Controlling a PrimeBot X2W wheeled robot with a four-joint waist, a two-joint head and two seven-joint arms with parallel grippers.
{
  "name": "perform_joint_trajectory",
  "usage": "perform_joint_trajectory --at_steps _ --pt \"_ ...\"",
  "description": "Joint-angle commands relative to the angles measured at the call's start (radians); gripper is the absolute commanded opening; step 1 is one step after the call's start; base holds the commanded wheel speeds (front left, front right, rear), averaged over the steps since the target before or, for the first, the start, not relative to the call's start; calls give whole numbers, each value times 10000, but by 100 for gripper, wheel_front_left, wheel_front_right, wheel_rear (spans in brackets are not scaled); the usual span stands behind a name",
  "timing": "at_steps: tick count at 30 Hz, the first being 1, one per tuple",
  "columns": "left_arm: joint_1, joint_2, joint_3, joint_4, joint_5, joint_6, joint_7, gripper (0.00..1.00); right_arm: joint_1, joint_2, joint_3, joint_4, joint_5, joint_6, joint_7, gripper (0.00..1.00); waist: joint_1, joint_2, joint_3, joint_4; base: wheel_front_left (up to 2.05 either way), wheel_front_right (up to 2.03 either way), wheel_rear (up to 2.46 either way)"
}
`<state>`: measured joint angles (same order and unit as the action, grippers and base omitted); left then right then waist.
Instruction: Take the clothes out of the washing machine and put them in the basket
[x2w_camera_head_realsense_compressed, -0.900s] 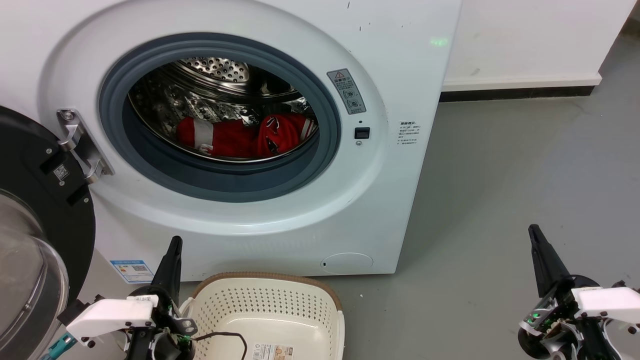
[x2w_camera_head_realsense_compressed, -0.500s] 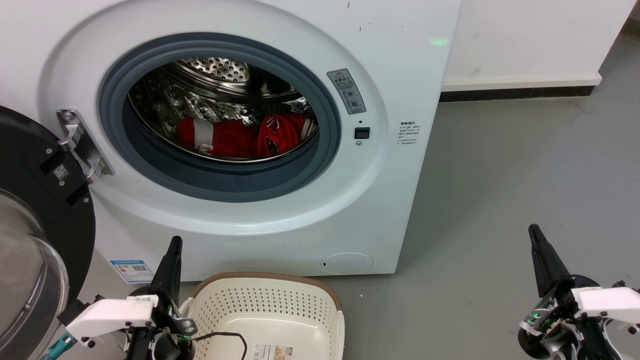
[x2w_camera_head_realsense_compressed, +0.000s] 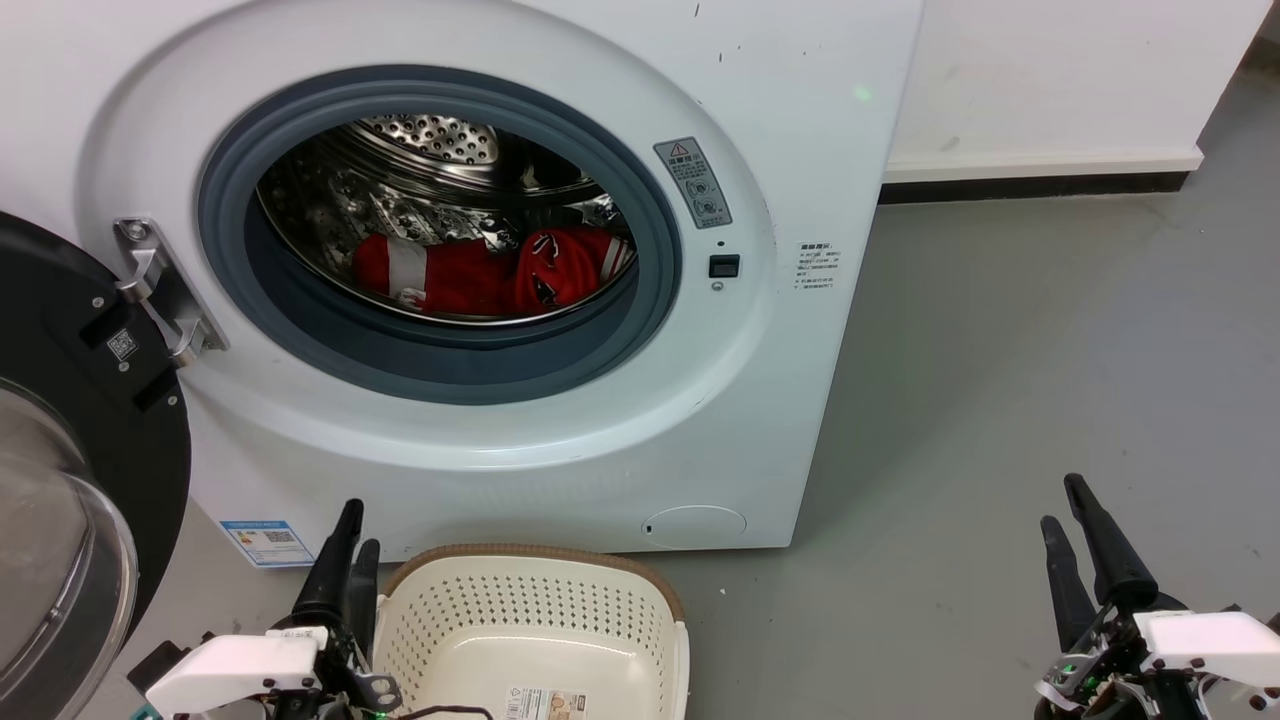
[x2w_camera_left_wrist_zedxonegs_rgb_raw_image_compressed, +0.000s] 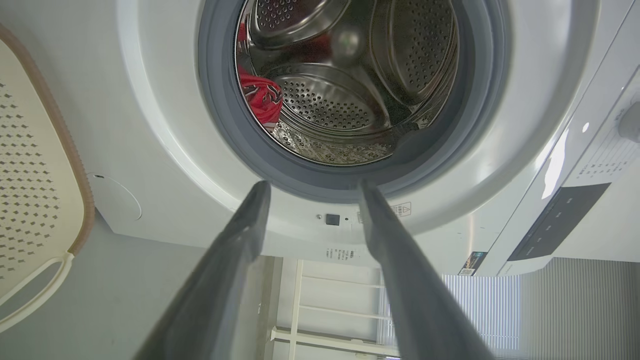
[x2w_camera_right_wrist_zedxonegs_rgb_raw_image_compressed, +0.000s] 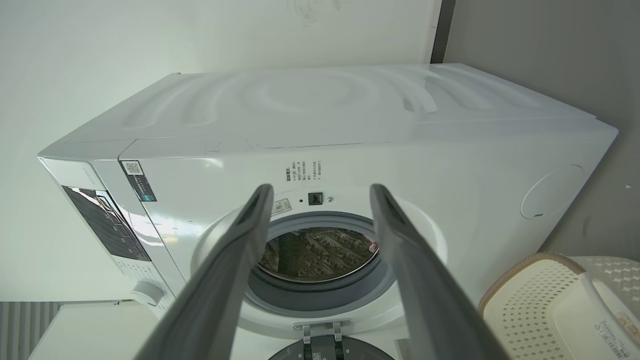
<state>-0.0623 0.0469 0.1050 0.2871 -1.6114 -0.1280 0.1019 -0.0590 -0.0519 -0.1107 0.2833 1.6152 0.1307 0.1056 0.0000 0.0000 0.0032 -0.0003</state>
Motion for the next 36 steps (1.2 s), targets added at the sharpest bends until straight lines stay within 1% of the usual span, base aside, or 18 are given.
perform_joint_trajectory --at_steps 1,6,11,17,25,30,31,32,36 --pt "-158 11 -22 -273 98 -9 -117 100 -163 -3 37 -258 -72 2 -123 100 0 0 1 -5 0 0 0" --pt "-64 13 -38 -413 298 -11 -366 100 -92 -2 57 -352 -269 2 -374 100 0 0 4 -16 0 0 0" --pt "-9 15 161 -408 781 -12 -602 100 -53 0 17 -378 -683 2 -611 100 0 0 7 -30 0 0 0" --pt "21 18 371 -679 1534 -14 -867 100 -62 1 -243 -413 -1754 2 -880 100 0 0 19 -53 0 0 0" --pt "-47 22 1160 -1129 2993 10 -1194 100 -141 2 -508 -823 -3670 2 -1211 100 0 0 50 -85 0 0 0" --pt "-113 23 1416 -1722 3964 329 -1384 100 -211 2 -708 -1381 -5346 2 -1405 100 0 0 82 -102 0 0 0" --pt "-113 23 1416 -1722 3964 329 -1384 100 -211 2 -708 -1381 -5346 2 -1405 100 0 0 82 -102 0 0 0" --pt "-91 24 1393 -1977 4378 478 -1458 100 -231 3 -697 -1669 -6087 1 -1476 100 0 0 97 -105 0 0 0" --pt "53 25 1120 -2364 5230 828 -1605 100 -200 3 -483 -2235 -7426 1 -1622 100 0 0 117 -109 0 0 0"
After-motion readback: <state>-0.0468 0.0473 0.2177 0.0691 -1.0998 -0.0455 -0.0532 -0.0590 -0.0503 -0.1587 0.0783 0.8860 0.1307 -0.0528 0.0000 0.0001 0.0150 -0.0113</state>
